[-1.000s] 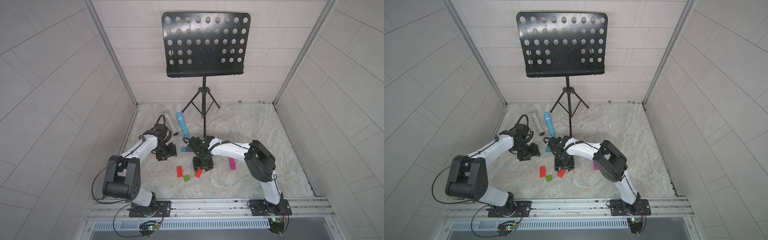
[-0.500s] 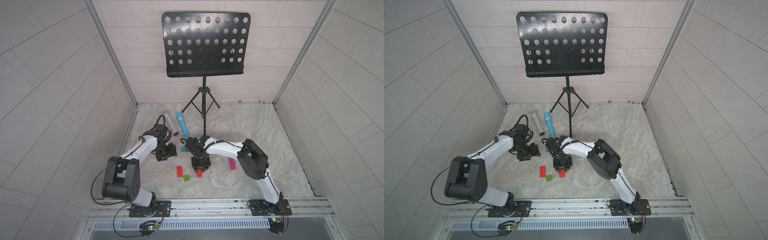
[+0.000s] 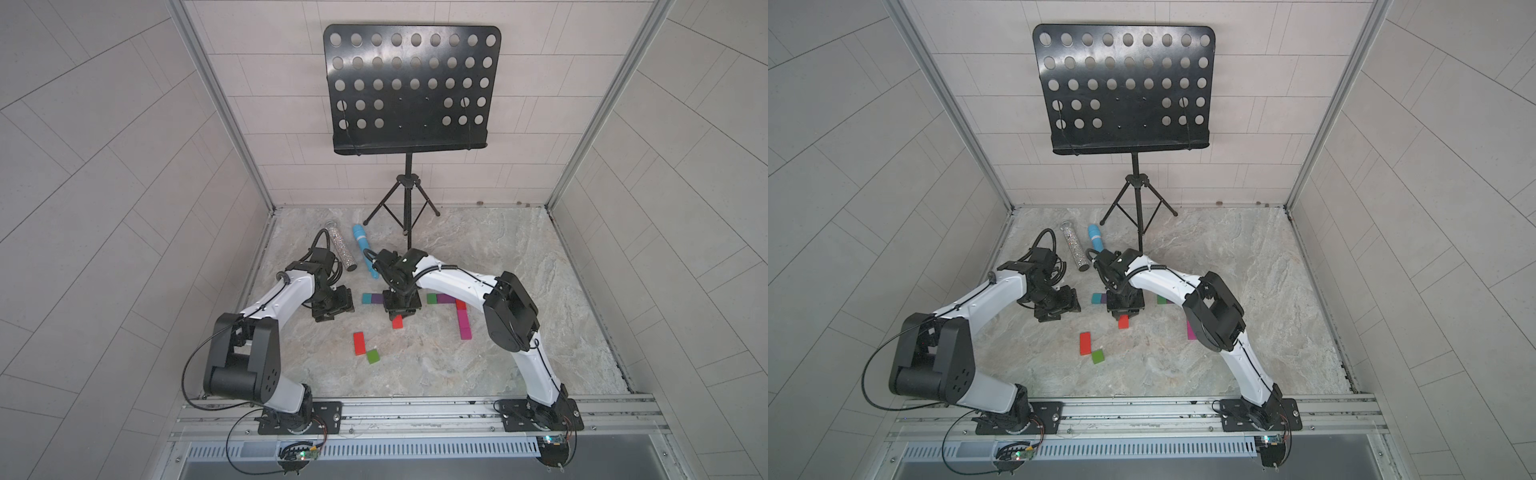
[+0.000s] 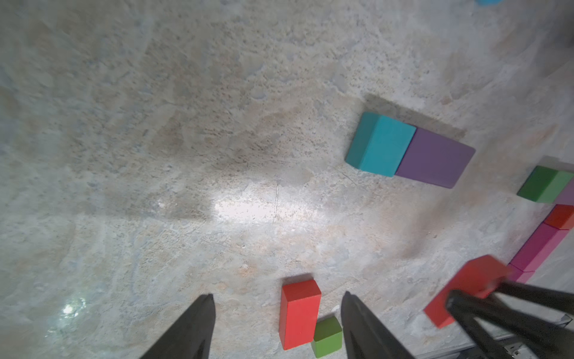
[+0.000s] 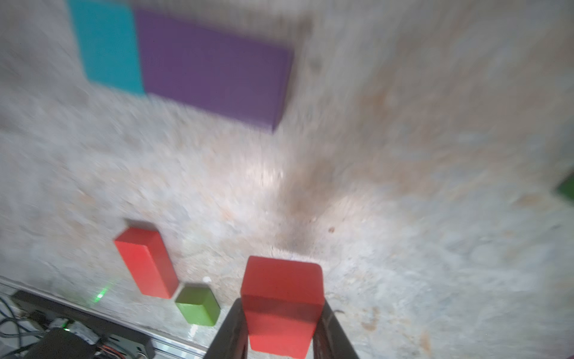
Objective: Assemble the number 7 with building blocks
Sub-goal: Pick up the building block from the center of the board, then place the building block at the center of the board.
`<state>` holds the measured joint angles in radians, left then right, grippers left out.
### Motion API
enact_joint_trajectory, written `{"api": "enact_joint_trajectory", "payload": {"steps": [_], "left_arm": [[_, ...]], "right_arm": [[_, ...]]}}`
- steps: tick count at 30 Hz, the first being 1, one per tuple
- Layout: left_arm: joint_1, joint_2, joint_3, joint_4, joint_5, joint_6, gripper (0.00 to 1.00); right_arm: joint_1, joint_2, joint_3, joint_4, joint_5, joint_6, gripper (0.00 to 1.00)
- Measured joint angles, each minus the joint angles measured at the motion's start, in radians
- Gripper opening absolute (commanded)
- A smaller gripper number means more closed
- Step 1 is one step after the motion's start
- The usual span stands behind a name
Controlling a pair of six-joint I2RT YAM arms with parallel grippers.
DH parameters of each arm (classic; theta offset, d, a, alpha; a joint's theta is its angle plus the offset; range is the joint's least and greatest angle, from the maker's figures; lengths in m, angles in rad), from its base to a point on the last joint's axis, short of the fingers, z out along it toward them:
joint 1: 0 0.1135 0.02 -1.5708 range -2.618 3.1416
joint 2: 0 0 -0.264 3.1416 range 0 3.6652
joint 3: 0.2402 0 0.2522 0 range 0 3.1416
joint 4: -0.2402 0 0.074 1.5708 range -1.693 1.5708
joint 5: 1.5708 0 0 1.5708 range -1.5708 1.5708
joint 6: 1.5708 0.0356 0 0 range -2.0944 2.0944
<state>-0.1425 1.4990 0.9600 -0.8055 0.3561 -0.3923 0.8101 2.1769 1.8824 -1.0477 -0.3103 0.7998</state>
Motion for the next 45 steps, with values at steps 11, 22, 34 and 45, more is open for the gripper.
{"api": "enact_joint_trajectory", "payload": {"steps": [11, 22, 34, 45], "left_arm": [[0.0, 0.101, 0.084, 0.03, 0.033, -0.019, 0.71], [0.0, 0.172, 0.136, 0.049, 0.067, -0.018, 0.71], [0.0, 0.185, 0.136, 0.052, 0.076, -0.018, 0.71], [-0.003, 0.197, 0.153, 0.057, 0.089, -0.019, 0.71]], "right_arm": [[-0.09, 0.14, 0.097, -0.024, 0.031, -0.034, 0.32], [-0.09, 0.166, 0.148, -0.014, 0.02, -0.019, 0.33], [-0.09, 0.189, 0.148, -0.014, -0.013, -0.006, 0.4], [-0.089, 0.189, 0.151, -0.012, -0.022, 0.008, 0.52]]}}
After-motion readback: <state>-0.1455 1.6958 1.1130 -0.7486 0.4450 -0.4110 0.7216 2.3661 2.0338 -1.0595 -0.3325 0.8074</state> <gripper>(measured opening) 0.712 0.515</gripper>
